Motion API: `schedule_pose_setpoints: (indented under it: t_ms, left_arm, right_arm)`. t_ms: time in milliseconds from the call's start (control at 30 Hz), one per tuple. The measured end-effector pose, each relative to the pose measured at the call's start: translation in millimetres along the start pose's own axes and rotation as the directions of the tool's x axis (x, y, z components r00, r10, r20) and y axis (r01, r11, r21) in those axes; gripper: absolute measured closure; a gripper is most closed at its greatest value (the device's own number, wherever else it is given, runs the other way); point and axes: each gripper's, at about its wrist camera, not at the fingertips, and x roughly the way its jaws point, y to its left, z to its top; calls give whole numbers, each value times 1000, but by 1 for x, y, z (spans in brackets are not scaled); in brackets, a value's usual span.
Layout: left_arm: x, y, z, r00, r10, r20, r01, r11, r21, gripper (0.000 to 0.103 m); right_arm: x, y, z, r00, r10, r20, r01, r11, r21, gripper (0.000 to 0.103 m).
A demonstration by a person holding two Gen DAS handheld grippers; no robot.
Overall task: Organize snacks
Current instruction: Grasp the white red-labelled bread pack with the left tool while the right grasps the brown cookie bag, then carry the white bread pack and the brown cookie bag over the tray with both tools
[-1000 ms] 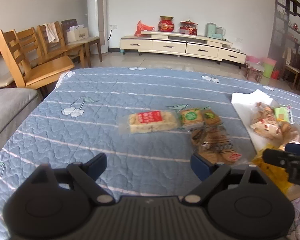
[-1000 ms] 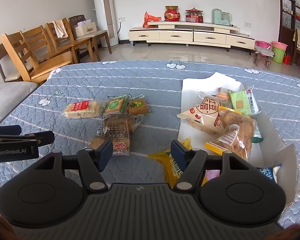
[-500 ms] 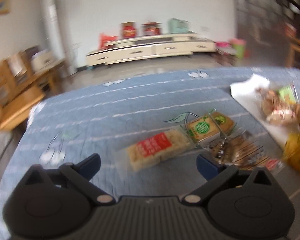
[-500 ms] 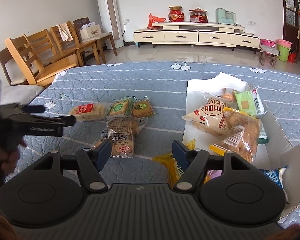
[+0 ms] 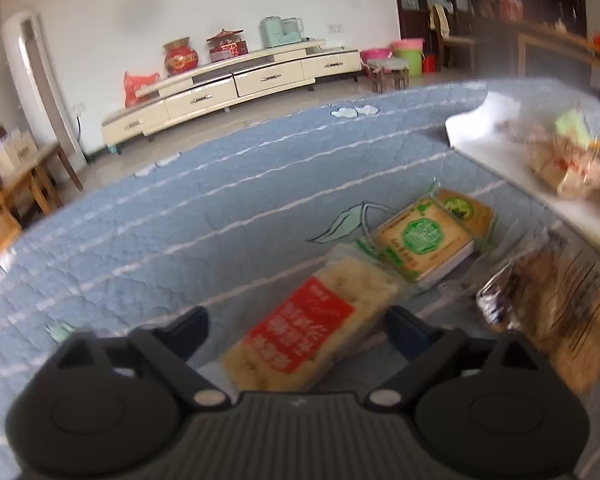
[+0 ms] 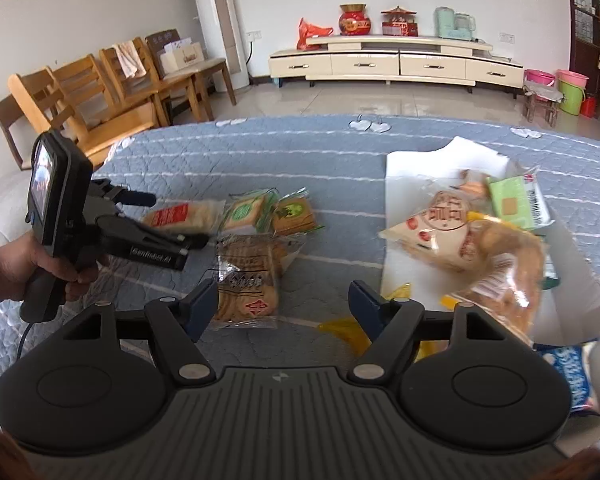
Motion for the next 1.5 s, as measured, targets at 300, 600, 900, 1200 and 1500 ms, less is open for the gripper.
schedule_pose_setpoints:
  t_ms: [300, 600, 900, 1200, 1500]
  left_arm:
    - [-25, -8, -15, 999, 51, 2, -51, 991, -121, 68]
    - [-59, -9, -41, 984, 176, -34, -178, 945, -273, 68]
    - [-96, -15, -53, 971, 238, -39, -233, 885, -403, 69]
    - [-137, -35, -54, 958, 287, -23, -272, 876, -398, 69]
    - [-172, -53, -55, 949, 314, -7, -291, 872, -394, 69]
  right_arm:
    - [45, 20, 2, 998, -8, -59, 8, 1000, 3, 0]
    - [89, 38, 11, 991, -73, -111, 72, 997, -16, 0]
    - [100, 53, 7, 989, -101, -109, 94, 993, -64, 32]
    - [42, 55, -7, 997, -49, -62, 46, 997, -55, 32]
    - [-12, 43, -15, 999, -44, -2, 44, 998, -51, 32]
